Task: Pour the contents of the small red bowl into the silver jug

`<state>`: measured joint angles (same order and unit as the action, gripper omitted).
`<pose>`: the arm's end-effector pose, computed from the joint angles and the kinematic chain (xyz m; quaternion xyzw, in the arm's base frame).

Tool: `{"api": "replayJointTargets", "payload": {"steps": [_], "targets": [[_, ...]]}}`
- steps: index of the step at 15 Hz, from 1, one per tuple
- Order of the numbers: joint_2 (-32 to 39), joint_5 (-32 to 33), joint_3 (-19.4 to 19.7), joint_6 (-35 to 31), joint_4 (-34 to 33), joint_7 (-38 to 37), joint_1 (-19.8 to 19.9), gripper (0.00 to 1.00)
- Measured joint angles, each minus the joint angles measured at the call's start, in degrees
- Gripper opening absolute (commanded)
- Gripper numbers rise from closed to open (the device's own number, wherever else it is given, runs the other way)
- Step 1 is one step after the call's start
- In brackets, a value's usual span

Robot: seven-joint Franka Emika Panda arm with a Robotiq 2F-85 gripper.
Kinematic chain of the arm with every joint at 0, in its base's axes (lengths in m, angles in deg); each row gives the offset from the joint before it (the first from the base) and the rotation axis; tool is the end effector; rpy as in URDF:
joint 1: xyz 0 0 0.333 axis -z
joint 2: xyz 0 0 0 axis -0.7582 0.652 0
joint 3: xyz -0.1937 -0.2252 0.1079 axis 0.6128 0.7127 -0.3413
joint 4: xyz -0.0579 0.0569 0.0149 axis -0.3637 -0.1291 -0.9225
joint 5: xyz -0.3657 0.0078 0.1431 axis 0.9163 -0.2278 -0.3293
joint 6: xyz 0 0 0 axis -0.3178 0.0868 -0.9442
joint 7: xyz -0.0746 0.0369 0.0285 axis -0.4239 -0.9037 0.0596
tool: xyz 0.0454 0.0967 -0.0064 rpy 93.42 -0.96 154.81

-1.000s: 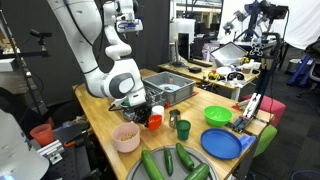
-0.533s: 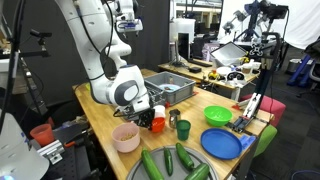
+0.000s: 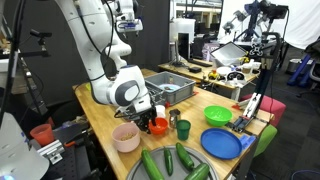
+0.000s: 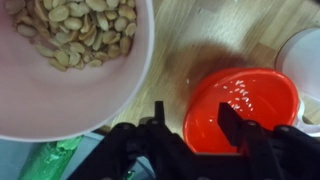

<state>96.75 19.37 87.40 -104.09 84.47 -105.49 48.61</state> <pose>0.4575 -0.0193 0.1238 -0.8534 0.5104 -0.1033 0.0229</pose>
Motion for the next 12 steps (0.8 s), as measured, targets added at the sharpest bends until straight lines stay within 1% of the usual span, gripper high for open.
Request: {"api": "replayJointTargets", "payload": {"steps": [1, 2, 5, 7, 9, 12], "targets": [[-0.4, 0.2, 1.6, 0.4, -0.1, 0.0, -1.3, 0.95], [-1.2, 0.7, 3.6, 0.9, -0.3, 0.0, -3.2, 0.99], [-4.8, 3.2, 10.3, 3.3, -0.5, -0.1, -10.1, 1.00], [-8.0, 5.5, 13.5, 5.4, -0.5, -0.5, -14.4, 1.00], [-11.4, 8.0, 14.8, 6.2, -0.1, -0.7, -17.3, 1.00], [-15.4, 9.2, 13.7, 5.9, 1.8, 0.4, -18.7, 1.00]]}}
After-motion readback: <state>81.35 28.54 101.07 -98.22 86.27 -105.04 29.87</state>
